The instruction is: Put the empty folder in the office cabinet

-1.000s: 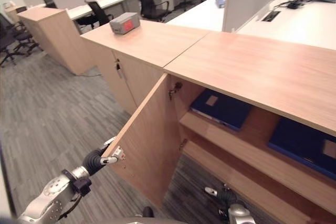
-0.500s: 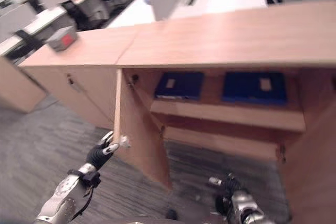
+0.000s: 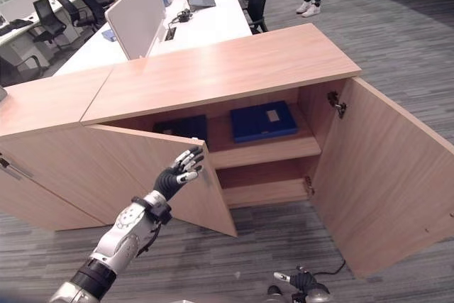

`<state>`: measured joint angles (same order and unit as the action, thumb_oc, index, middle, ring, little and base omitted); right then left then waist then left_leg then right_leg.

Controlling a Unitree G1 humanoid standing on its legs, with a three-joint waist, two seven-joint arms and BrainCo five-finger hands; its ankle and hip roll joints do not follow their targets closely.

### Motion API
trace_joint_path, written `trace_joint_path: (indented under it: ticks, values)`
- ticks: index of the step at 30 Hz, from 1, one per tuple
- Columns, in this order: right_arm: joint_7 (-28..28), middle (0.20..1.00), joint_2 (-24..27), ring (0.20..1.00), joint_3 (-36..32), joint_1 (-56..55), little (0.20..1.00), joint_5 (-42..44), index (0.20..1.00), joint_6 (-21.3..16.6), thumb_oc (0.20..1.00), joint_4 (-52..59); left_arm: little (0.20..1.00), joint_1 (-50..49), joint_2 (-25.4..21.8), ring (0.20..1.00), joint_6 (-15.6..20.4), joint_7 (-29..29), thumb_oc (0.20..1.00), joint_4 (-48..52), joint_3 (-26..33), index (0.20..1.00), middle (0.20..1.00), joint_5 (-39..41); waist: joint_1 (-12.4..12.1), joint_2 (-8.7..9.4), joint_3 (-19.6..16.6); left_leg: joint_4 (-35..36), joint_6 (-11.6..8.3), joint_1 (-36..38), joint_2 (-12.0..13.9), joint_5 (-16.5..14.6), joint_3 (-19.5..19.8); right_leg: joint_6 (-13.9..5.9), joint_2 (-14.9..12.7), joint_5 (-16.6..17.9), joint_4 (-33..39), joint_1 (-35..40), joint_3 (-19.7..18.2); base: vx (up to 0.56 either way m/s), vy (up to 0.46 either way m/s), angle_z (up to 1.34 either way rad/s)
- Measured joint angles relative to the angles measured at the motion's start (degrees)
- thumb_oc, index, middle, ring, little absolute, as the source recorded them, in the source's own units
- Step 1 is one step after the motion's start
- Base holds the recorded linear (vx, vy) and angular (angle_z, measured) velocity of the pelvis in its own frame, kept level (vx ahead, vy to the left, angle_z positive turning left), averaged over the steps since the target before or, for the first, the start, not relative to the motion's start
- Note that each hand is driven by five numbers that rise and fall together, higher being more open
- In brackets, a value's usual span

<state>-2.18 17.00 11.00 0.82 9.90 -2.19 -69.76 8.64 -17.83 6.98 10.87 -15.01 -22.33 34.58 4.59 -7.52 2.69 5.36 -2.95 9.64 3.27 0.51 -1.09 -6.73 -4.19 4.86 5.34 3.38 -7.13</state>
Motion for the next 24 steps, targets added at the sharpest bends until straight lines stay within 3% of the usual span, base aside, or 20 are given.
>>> trace_joint_path:
  ticks: [7, 14, 16, 20, 24]
  values:
    - [0.71, 1.0, 0.06, 1.0, -0.26, -0.94, 1.0, 0.18, 1.0, 0.19, 1.0, 0.18, 1.0, 11.6, -2.49, 1.0, 1.12, -5.51, 1.0, -21.13, 4.51, 1.0, 1.0, -2.96, 4.41, 4.43, -1.91, 0.36, 0.35, 0.26, -0.42, -0.66, -4.78, -0.32, -0.16, 1.47, 0.0, -2.39, -3.27, 0.11, 0.077, -0.36]
    - [1.61, 1.0, 0.02, 1.0, -0.2, -1.82, 1.0, 0.23, 1.0, -0.14, 1.0, 2.73, 1.0, 16.15, -5.04, 1.0, 1.2, -6.76, 1.0, -30.82, 4.7, 1.0, 1.0, -3.96, 5.57, 6.45, -1.74, 0.36, 0.38, 0.18, -0.77, -0.73, -8.49, -0.96, 0.05, 2.65, -0.01, -4.12, -6.44, 0.02, 0.042, -0.28]
    - [2.18, 1.0, -0.06, 1.0, 0.11, -1.52, 1.0, 0.35, 1.0, -0.39, 1.0, 4.99, 1.0, 21.41, -5.66, 1.0, 1.17, -7.73, 1.0, -39.03, 7.08, 1.0, 1.0, -3.21, 5.92, 8.0, -1.28, 0.36, 0.37, -1.18, -1.07, -0.72, -10.34, -1.38, -0.11, 3.2, 0.0, -6.47, -7.88, -0.06, 0.031, -0.37]
    - [2.17, 1.0, -0.25, 1.0, 0.34, -0.88, 1.0, 1.38, 1.0, -0.95, 1.0, 4.91, 1.0, 23.85, -7.26, 1.0, 1.09, -8.78, 1.0, -40.25, 7.08, 1.0, 1.0, -2.25, 6.34, 9.98, -0.42, 0.35, 0.49, -2.02, -1.35, -0.57, -11.97, -2.19, -0.35, 4.3, -0.02, -8.12, -7.73, -0.04, 0.027, -0.25]
    - [2.17, 1.0, -0.29, 1.0, 0.42, -0.49, 1.0, 2.54, 1.0, -1.22, 1.0, 4.92, 1.0, 26.0, -6.7, 1.0, 1.08, -9.97, 1.0, -41.71, 7.06, 1.0, 1.0, -2.22, 6.9, 10.44, -0.25, 0.35, 0.48, -2.12, -1.25, -0.54, -12.48, -2.32, -0.31, 4.71, -0.03, -8.49, -7.63, 0.0, 0.017, -0.07]
